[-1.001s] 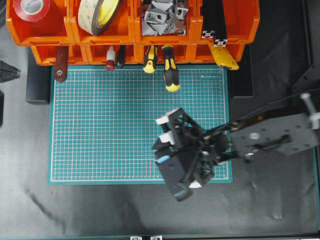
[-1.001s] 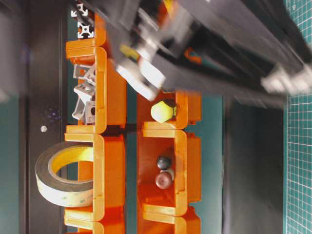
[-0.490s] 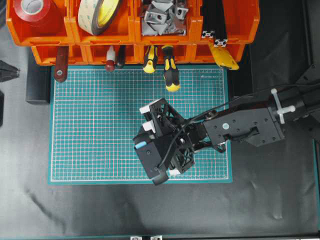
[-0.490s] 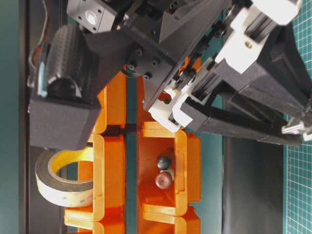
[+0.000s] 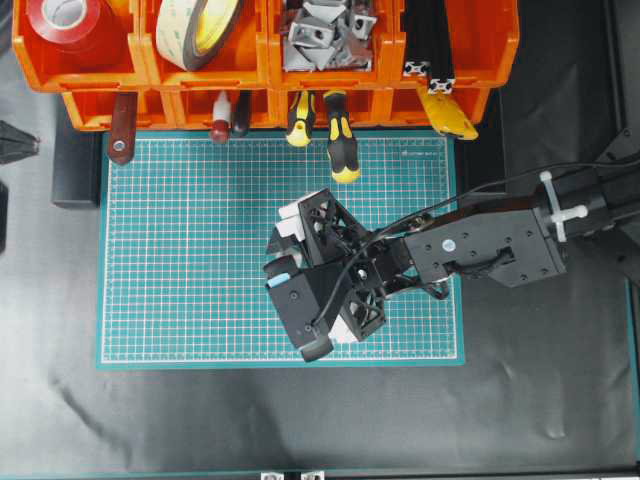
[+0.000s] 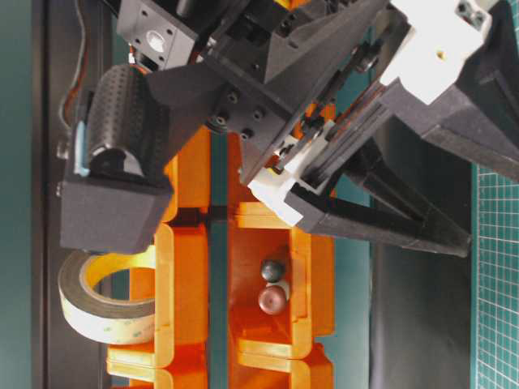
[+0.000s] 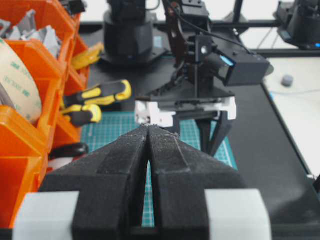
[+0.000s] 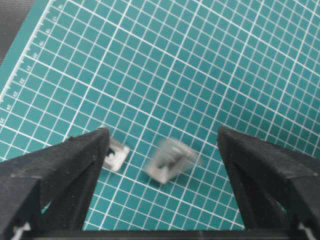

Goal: Pick corner brachets from container rack with right arm.

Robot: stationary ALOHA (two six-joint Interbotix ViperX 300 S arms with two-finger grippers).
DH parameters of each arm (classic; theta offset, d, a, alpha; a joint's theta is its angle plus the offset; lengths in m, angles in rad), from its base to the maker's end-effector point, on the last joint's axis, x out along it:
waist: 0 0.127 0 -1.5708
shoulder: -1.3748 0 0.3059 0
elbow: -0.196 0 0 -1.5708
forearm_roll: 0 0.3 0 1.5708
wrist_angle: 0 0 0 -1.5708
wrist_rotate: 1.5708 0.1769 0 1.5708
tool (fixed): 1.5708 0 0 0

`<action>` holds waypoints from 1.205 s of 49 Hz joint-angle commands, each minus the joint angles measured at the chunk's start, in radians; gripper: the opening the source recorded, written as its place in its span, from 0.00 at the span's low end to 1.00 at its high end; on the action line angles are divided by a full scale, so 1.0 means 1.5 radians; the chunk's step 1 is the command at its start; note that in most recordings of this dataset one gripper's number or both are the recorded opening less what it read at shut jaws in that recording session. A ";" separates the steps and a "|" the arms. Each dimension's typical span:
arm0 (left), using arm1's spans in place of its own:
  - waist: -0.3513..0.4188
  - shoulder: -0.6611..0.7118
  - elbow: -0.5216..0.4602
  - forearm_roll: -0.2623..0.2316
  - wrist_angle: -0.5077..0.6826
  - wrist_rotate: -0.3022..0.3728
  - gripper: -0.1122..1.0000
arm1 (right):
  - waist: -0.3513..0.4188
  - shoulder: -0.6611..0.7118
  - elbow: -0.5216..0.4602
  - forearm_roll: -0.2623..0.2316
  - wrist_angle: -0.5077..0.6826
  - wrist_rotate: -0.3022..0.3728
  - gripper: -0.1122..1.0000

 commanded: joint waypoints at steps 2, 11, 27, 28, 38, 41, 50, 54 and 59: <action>0.002 0.003 -0.016 0.001 -0.002 0.001 0.10 | 0.000 -0.010 -0.011 0.001 -0.008 0.002 0.84; 0.002 -0.002 -0.015 0.001 -0.003 -0.007 0.10 | 0.005 -0.035 -0.008 0.009 0.002 0.021 0.83; 0.001 -0.020 -0.006 0.001 -0.002 -0.008 0.10 | 0.055 -0.209 0.030 0.010 0.057 0.081 0.83; 0.001 -0.021 -0.006 0.002 -0.002 -0.008 0.10 | 0.058 -0.222 0.033 0.010 0.058 0.081 0.83; 0.001 -0.030 -0.006 0.001 0.000 0.000 0.10 | 0.078 -0.370 0.094 0.013 0.053 0.086 0.82; 0.001 -0.035 -0.006 0.002 0.004 0.002 0.10 | 0.076 -0.417 0.114 0.016 0.052 0.095 0.82; 0.000 -0.046 -0.001 0.001 0.010 0.002 0.10 | 0.055 -0.561 0.182 0.013 0.053 0.163 0.82; -0.001 -0.049 0.003 0.001 0.011 0.003 0.10 | 0.044 -0.633 0.209 0.011 0.054 0.180 0.80; -0.001 -0.052 0.008 0.001 0.022 0.004 0.10 | 0.038 -0.708 0.240 0.011 0.056 0.181 0.78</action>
